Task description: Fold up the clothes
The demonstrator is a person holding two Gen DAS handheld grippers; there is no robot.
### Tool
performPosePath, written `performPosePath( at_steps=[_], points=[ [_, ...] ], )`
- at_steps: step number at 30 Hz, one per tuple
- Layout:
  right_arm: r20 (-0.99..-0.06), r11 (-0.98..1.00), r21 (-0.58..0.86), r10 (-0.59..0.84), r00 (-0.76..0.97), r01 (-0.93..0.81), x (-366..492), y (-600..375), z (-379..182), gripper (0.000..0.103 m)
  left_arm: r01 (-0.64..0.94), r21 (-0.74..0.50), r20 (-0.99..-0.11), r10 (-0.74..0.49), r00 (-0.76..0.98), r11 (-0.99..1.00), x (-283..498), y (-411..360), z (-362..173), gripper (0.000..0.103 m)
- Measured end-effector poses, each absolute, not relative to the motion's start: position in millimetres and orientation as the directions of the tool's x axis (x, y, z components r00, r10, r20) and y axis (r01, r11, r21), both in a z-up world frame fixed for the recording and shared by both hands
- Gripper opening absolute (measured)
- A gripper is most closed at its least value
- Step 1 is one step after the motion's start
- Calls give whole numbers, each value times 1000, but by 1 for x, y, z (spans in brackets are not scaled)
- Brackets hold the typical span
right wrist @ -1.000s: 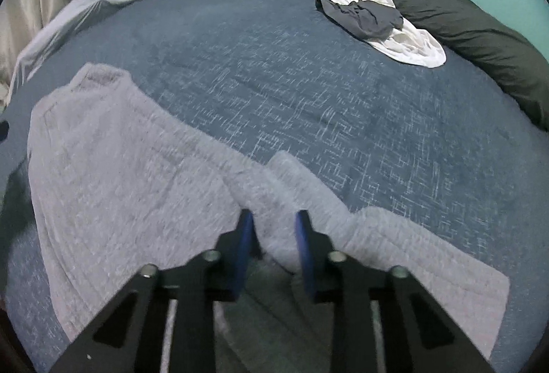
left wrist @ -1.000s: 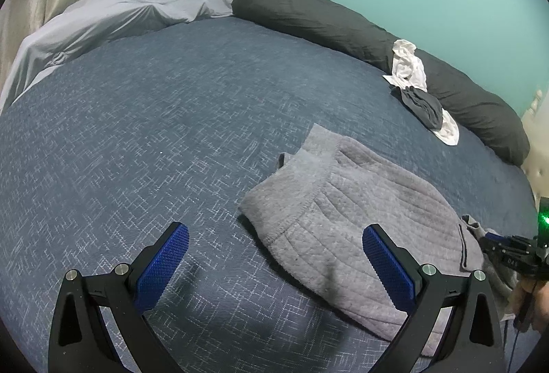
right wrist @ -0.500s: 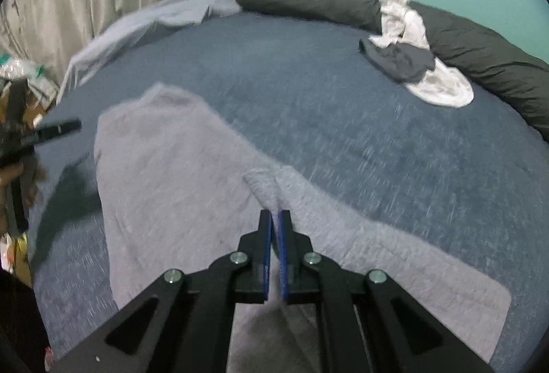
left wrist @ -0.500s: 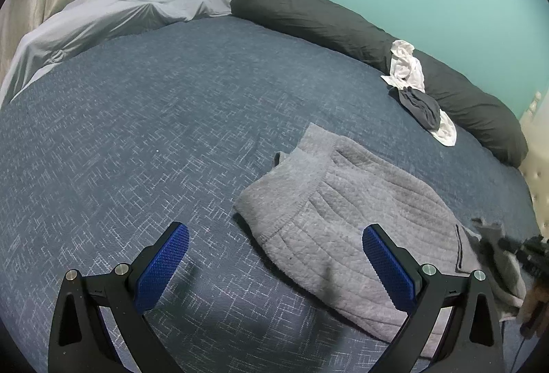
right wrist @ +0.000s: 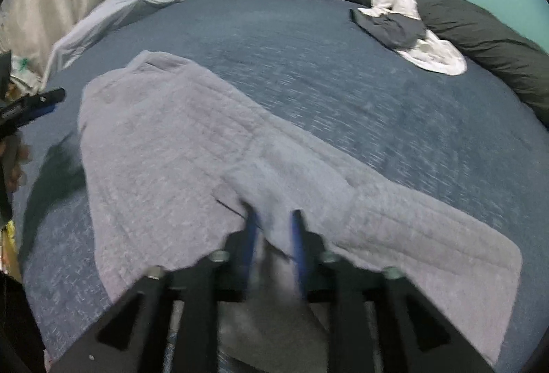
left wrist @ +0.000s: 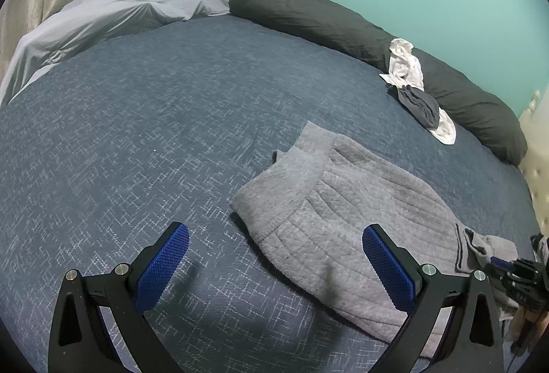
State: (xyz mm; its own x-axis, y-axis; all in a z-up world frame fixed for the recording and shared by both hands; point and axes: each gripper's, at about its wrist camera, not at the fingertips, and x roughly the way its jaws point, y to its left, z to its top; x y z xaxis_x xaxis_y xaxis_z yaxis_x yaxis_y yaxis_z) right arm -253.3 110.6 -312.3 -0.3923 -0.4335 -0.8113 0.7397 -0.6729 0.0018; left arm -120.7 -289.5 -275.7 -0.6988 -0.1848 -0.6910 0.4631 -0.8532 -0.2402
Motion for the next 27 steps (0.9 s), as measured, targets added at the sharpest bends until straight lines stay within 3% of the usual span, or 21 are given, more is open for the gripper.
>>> performPosePath(
  at_steps=[2, 4, 16, 19, 27],
  points=[
    [-812, -687, -17, -415, -410, 727, -250, 112, -313, 49, 464, -242, -690, -185, -699, -852, -120, -290, -275, 103],
    [-813, -700, -35, -395, -428, 713, -247, 114, -313, 55, 465, -242, -689, -186, -700, -852, -119, -290, -275, 103],
    [-826, -621, -301, -209, -523, 723, -252, 87, -348, 56, 475, -246, -689, -191, -699, -845, -117, -295, -275, 103],
    [-821, -652, -275, -224, -526, 707, -258, 95, -343, 34, 476, -248, -688, -193, -699, -844, -116, -296, -275, 103],
    [-789, -666, -266, -265, -555, 697, -260, 102, -323, 15, 483, -251, -688, -196, -699, -839, -115, -298, -275, 103]
  ],
)
